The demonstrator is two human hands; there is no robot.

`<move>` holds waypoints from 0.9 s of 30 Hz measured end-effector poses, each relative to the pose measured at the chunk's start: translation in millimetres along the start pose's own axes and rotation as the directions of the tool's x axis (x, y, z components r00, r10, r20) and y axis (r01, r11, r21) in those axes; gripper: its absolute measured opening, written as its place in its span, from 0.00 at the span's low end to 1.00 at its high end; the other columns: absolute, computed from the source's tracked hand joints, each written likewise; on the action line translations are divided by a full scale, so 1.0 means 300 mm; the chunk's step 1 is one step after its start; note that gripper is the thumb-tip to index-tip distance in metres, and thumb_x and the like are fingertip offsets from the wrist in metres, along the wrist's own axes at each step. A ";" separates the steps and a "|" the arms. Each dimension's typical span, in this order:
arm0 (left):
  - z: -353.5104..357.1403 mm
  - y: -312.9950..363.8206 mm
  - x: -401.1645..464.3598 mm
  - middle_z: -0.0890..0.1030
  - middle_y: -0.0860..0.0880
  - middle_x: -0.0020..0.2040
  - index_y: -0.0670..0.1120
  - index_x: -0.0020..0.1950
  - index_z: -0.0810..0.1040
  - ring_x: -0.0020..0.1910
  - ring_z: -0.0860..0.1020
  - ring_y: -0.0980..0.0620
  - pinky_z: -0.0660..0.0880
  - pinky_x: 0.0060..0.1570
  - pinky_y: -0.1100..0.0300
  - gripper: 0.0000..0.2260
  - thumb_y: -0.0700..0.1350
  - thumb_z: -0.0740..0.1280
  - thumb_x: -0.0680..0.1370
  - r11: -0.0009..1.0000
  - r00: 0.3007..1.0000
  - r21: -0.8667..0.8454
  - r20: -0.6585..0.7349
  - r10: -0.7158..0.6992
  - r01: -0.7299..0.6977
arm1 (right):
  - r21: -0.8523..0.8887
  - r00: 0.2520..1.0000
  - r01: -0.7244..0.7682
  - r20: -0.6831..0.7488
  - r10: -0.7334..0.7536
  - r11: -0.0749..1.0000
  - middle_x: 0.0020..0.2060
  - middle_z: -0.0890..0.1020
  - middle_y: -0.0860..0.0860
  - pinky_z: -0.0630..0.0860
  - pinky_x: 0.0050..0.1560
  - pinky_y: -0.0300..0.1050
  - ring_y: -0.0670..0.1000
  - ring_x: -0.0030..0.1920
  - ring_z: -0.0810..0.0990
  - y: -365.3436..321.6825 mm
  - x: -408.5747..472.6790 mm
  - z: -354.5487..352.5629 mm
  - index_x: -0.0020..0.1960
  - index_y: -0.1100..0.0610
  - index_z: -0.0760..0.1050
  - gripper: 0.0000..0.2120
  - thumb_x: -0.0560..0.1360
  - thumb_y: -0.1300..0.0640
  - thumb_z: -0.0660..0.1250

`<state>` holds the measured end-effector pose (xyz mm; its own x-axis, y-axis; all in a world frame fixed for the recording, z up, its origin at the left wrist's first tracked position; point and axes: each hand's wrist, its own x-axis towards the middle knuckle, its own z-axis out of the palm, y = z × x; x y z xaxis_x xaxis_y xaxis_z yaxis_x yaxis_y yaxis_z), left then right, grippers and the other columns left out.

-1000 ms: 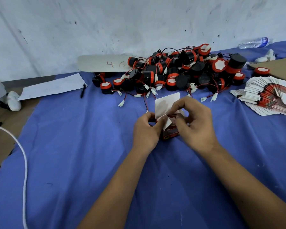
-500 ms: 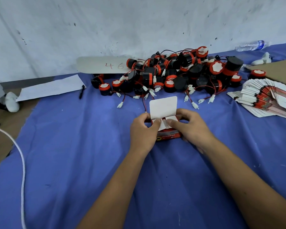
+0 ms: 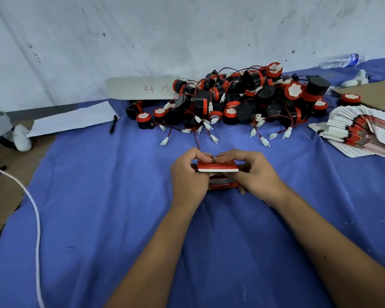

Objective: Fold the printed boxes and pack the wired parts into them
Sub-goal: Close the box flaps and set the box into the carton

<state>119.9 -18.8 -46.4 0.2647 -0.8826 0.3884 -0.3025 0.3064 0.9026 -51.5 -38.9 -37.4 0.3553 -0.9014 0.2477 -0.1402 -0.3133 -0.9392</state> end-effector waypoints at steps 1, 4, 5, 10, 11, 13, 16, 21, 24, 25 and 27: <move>-0.009 0.001 0.001 0.86 0.54 0.45 0.45 0.41 0.82 0.46 0.84 0.57 0.80 0.40 0.63 0.14 0.26 0.67 0.71 1.000 1.000 0.002 0.016 -0.002 0.002 | -0.031 0.999 -0.004 0.040 0.005 1.000 0.58 0.83 0.44 0.74 0.28 0.47 0.56 0.33 0.77 0.000 -0.001 -0.011 0.56 0.51 0.85 0.13 0.76 0.66 0.71; -0.055 0.006 0.012 0.87 0.51 0.47 0.42 0.42 0.82 0.46 0.85 0.53 0.81 0.40 0.60 0.14 0.25 0.62 0.72 0.997 0.990 -0.056 0.135 -0.037 0.045 | -0.048 0.992 0.000 0.129 0.006 0.999 0.60 0.82 0.43 0.78 0.33 0.47 0.62 0.39 0.79 -0.012 -0.007 -0.027 0.56 0.48 0.86 0.14 0.72 0.46 0.74; -0.074 0.007 0.016 0.87 0.50 0.49 0.40 0.43 0.82 0.46 0.85 0.52 0.81 0.39 0.60 0.15 0.25 0.61 0.73 0.993 0.980 -0.090 0.194 -0.056 0.074 | -0.017 0.990 -0.015 0.138 0.018 1.000 0.60 0.83 0.44 0.78 0.34 0.47 0.59 0.37 0.79 -0.017 -0.006 -0.027 0.56 0.48 0.86 0.16 0.73 0.42 0.71; -0.136 0.016 0.033 0.87 0.49 0.55 0.37 0.42 0.85 0.42 0.80 0.46 0.76 0.37 0.58 0.17 0.38 0.56 0.73 0.983 0.934 -0.110 0.344 -0.099 0.144 | -0.121 0.993 -0.005 0.113 0.019 0.993 0.56 0.84 0.42 0.79 0.39 0.41 0.48 0.43 0.83 -0.016 -0.006 -0.021 0.51 0.51 0.87 0.10 0.77 0.46 0.73; -0.136 0.016 0.033 0.87 0.50 0.55 0.38 0.43 0.86 0.45 0.82 0.48 0.78 0.40 0.56 0.16 0.39 0.58 0.73 0.988 0.933 -0.092 0.349 -0.086 0.126 | -0.149 0.994 0.003 0.108 0.013 0.989 0.56 0.84 0.41 0.79 0.45 0.39 0.46 0.49 0.83 -0.011 -0.005 -0.021 0.52 0.49 0.87 0.08 0.75 0.48 0.76; -0.137 0.011 0.034 0.87 0.50 0.55 0.40 0.44 0.86 0.53 0.85 0.51 0.81 0.49 0.53 0.14 0.39 0.60 0.72 0.995 0.934 -0.065 0.353 -0.052 0.080 | -0.282 0.996 0.066 0.083 -0.044 0.957 0.55 0.84 0.41 0.75 0.59 0.38 0.43 0.60 0.78 -0.012 -0.002 -0.021 0.53 0.48 0.87 0.13 0.70 0.48 0.79; -0.143 -0.006 0.038 0.87 0.50 0.55 0.40 0.45 0.86 0.56 0.84 0.48 0.82 0.56 0.50 0.12 0.38 0.62 0.73 0.998 0.938 -0.059 0.348 -0.004 0.027 | -0.405 0.983 0.183 0.085 -0.162 0.896 0.55 0.84 0.40 0.70 0.61 0.34 0.41 0.62 0.75 -0.024 -0.001 -0.017 0.53 0.47 0.87 0.17 0.66 0.45 0.81; -0.144 -0.022 0.032 0.86 0.49 0.58 0.42 0.48 0.88 0.60 0.83 0.47 0.80 0.60 0.47 0.12 0.40 0.65 0.75 0.973 0.924 -0.155 0.367 -0.104 0.171 | -0.316 0.981 0.194 0.089 -0.175 0.929 0.55 0.84 0.41 0.79 0.58 0.37 0.40 0.57 0.82 -0.022 -0.001 -0.010 0.54 0.50 0.86 0.18 0.66 0.47 0.82; -0.166 -0.028 0.047 0.85 0.47 0.61 0.43 0.53 0.88 0.61 0.83 0.44 0.80 0.62 0.44 0.11 0.42 0.67 0.77 0.951 0.875 -0.193 0.467 -0.127 0.241 | -0.352 0.969 0.243 0.119 -0.214 0.904 0.51 0.86 0.45 0.81 0.55 0.44 0.44 0.52 0.85 -0.023 0.002 -0.006 0.54 0.50 0.85 0.15 0.70 0.47 0.80; -0.178 -0.029 0.052 0.85 0.48 0.62 0.42 0.55 0.87 0.62 0.83 0.44 0.80 0.63 0.46 0.11 0.42 0.70 0.76 0.957 0.857 -0.180 0.503 -0.111 0.229 | -0.366 0.967 0.251 0.138 -0.215 0.896 0.50 0.86 0.47 0.81 0.55 0.48 0.47 0.51 0.85 -0.022 0.003 -0.008 0.54 0.50 0.84 0.15 0.71 0.45 0.78; -0.197 -0.026 0.053 0.84 0.50 0.64 0.43 0.56 0.86 0.61 0.83 0.42 0.81 0.62 0.48 0.14 0.45 0.78 0.72 0.974 0.828 -0.126 0.553 -0.090 0.190 | -0.357 0.970 0.228 0.162 -0.180 0.906 0.50 0.86 0.47 0.82 0.54 0.51 0.50 0.50 0.85 -0.022 0.001 -0.011 0.54 0.47 0.83 0.18 0.69 0.39 0.76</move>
<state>180.5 -14.1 -36.4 -0.2598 -0.9558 0.1379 -0.1285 0.1757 0.9760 -53.7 -38.0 -30.2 0.5195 -0.7698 0.3709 -0.3760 -0.5957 -0.7098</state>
